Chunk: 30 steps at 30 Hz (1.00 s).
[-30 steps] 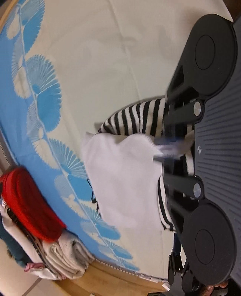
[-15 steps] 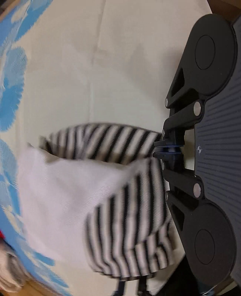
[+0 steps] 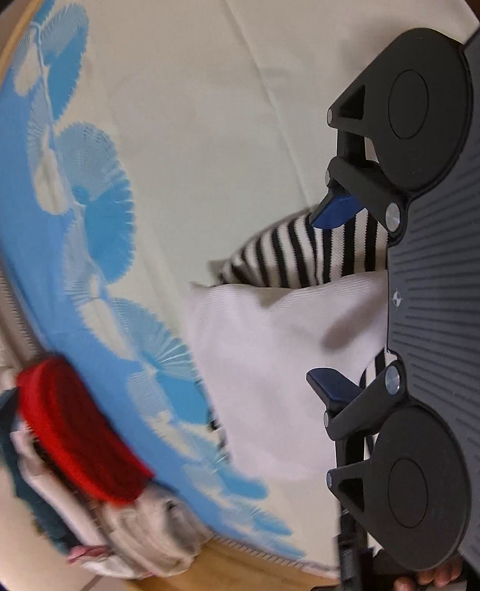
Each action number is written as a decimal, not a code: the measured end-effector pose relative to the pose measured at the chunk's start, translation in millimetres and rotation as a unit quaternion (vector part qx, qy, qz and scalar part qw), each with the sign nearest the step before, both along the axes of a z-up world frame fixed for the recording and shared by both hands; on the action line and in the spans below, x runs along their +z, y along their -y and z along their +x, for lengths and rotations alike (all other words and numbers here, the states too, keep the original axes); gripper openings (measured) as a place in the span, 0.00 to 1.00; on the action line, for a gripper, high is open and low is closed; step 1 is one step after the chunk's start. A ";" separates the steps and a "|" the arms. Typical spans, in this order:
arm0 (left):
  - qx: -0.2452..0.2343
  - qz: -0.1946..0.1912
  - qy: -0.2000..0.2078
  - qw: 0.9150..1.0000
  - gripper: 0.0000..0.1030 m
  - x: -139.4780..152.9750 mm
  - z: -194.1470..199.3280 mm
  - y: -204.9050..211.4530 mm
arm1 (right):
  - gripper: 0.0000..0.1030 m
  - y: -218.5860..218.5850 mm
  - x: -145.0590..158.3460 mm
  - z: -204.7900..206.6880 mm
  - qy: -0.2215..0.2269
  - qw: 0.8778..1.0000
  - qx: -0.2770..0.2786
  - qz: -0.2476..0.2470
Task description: Fold small clothes
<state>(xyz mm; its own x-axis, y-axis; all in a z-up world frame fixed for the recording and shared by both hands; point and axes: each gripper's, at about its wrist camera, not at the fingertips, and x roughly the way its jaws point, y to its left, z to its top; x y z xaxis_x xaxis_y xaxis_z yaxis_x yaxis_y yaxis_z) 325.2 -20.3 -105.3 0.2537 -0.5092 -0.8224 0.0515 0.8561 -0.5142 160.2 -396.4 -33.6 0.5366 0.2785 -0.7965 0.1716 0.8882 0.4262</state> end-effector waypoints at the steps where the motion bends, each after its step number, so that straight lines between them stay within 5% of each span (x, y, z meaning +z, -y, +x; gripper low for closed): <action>1: 0.010 -0.012 -0.005 1.000 0.87 -5.2 1.9 -0.6 | 0.81 -3.0 -6.5 5.1 -0.015 1.000 0.003 -0.011; 7: 0.030 -0.060 -0.035 0.997 0.90 -36.3 20.8 5.9 | 0.83 -3.5 -30.8 24.2 -0.063 0.997 -0.029 -0.020; 10: 0.028 -0.080 -0.034 0.996 0.90 -43.9 30.2 12.1 | 0.53 -3.8 -31.2 30.2 -0.060 0.998 -0.030 -0.010; 12: 0.018 -0.076 -0.020 0.997 0.86 -43.7 34.1 18.6 | 0.13 -4.0 -30.9 32.0 -0.052 0.998 -0.023 0.013; 18: -0.007 -0.063 0.037 0.997 0.46 -17.8 39.6 21.7 | 0.07 -5.7 -21.6 38.4 -0.024 0.998 -0.048 0.019; 25: 0.008 -0.042 0.147 0.988 0.44 41.5 51.7 -14.3 | 0.06 -19.0 9.1 48.8 0.073 0.994 -0.069 0.037; 28: 0.024 -0.017 0.177 0.984 0.54 55.6 60.6 -31.1 | 0.06 -41.1 18.1 60.4 0.113 0.992 -0.051 0.023; 30: 0.077 0.008 0.188 0.979 0.67 61.0 62.8 -50.1 | 0.06 -53.1 17.6 71.3 0.117 0.992 -0.048 0.006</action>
<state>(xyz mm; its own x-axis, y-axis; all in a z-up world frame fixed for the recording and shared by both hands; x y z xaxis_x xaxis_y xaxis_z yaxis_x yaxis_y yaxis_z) 388.0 29.9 -44.3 0.6127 -0.4297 -0.6633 0.1043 0.8759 -0.4711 231.5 -343.3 -16.0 0.7306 0.2269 -0.6440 0.1495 0.8672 0.4751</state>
